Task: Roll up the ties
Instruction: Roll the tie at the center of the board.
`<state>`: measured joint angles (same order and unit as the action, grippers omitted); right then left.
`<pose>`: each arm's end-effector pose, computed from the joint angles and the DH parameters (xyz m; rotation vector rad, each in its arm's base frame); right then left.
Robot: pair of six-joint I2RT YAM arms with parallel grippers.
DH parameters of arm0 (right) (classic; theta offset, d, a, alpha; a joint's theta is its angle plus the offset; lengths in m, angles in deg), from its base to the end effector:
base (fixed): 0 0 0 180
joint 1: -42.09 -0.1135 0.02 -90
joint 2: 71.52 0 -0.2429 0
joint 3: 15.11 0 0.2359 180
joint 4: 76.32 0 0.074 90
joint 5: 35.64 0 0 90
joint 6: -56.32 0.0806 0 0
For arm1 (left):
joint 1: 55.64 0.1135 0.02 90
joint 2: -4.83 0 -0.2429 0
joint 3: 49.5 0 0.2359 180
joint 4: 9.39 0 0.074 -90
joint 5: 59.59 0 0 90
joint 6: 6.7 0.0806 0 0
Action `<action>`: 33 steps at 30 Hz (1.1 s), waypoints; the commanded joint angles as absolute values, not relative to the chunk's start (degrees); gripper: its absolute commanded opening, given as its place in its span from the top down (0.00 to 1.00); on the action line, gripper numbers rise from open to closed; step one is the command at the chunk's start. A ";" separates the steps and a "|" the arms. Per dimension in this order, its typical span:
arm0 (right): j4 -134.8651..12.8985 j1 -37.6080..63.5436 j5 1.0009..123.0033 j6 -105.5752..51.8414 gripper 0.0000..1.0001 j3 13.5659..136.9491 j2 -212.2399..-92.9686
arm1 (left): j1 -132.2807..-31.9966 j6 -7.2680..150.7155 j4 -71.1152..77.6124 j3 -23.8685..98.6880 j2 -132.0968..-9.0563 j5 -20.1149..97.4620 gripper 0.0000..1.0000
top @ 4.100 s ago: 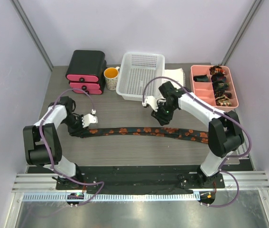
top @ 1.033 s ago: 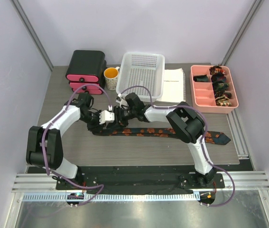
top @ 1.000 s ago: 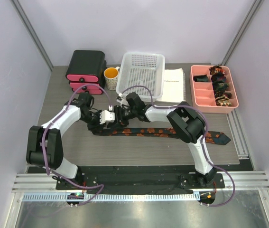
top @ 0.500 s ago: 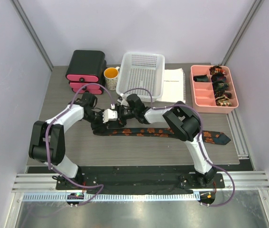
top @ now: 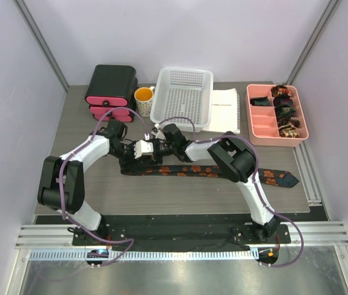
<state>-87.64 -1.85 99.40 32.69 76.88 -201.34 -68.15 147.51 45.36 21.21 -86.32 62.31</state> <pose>0.3054 0.3735 0.0969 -0.1401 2.5272 1.8257 0.2664 -0.1027 0.1363 1.7041 1.9961 -0.5260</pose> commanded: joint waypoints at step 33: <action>-69.14 0.17 96.55 15.71 0.99 76.53 -200.19 | -57.92 155.81 49.12 17.71 -82.61 70.23 0.26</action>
<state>-73.65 -0.21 97.93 14.63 76.57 -200.73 -57.07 151.90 46.87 13.93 -80.47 68.02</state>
